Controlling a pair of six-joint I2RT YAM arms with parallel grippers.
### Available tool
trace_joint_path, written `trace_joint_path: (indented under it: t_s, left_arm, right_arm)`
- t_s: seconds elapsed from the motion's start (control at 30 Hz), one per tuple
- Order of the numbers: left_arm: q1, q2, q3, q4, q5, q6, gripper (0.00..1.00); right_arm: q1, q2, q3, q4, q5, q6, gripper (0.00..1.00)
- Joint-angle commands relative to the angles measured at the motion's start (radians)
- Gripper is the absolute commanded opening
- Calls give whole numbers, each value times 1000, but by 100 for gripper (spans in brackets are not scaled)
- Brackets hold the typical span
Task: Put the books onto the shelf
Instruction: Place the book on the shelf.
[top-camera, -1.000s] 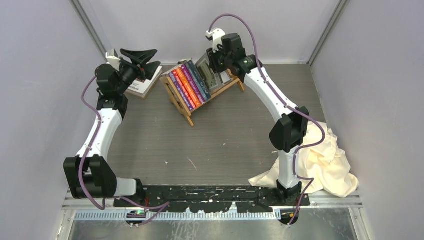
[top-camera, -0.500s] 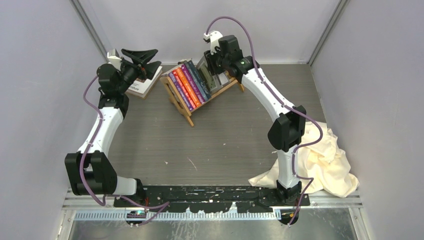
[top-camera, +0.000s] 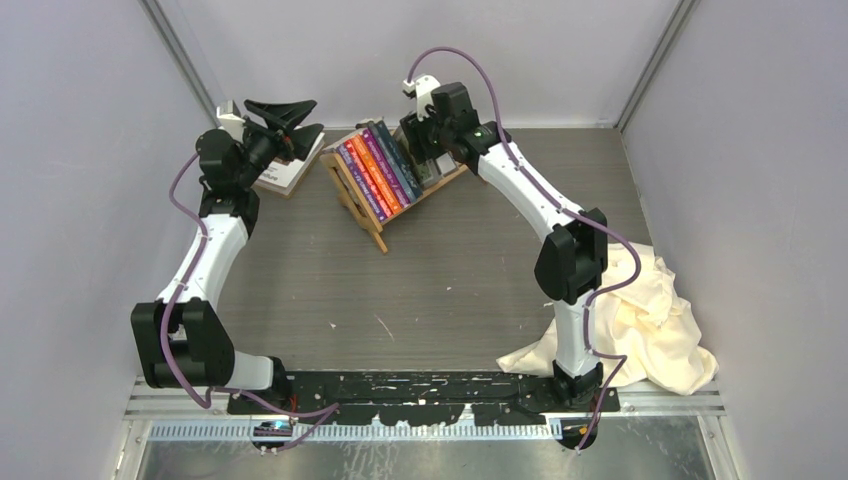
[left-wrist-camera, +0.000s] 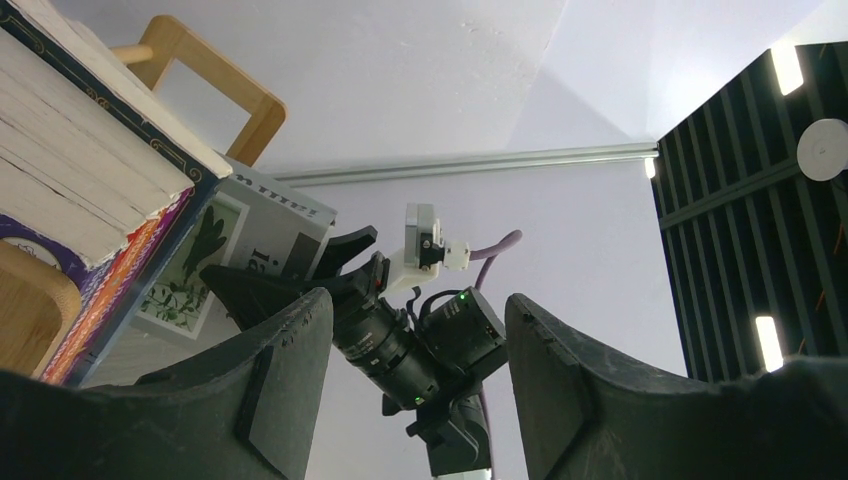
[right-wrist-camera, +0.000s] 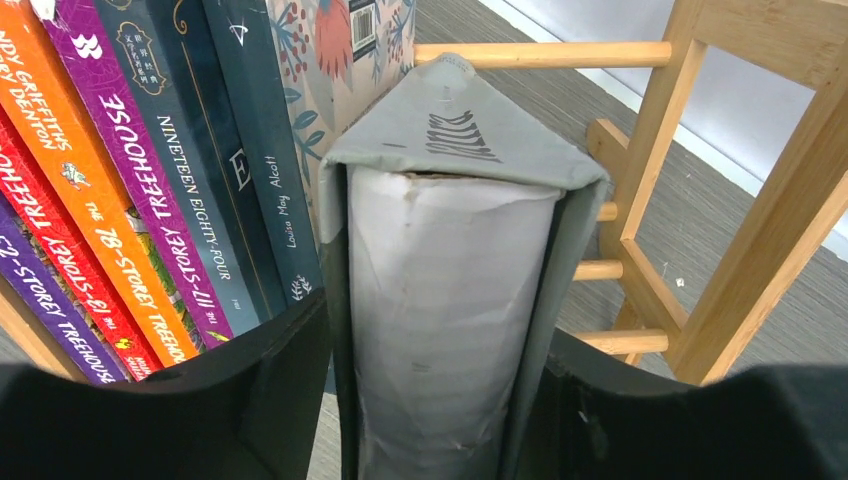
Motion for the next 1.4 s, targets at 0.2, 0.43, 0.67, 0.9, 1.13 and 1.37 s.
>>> trace_joint_path:
  t_s: [0.2, 0.43, 0.67, 0.9, 1.13, 1.37]
  left_arm:
    - [-3, -4, 3, 72, 22, -6, 64]
    - [-3, -13, 8, 65, 18, -7, 64]
    - [-2, -23, 9, 45, 15, 2, 64]
    - [-2, -42, -5, 21, 5, 14, 64]
    - [-3, -56, -21, 14, -3, 16, 64]
    - [-2, -75, -29, -12, -8, 30, 64]
  right_arm:
    - [8, -82, -52, 80, 28, 6, 69]
    - [8, -97, -32, 84, 30, 3, 71]
    - [7, -109, -6, 79, 30, 7, 72]
    - [8, -123, 3, 78, 30, 8, 73]
    - [7, -146, -4, 75, 30, 11, 74]
    - [7, -168, -11, 76, 30, 21, 74]
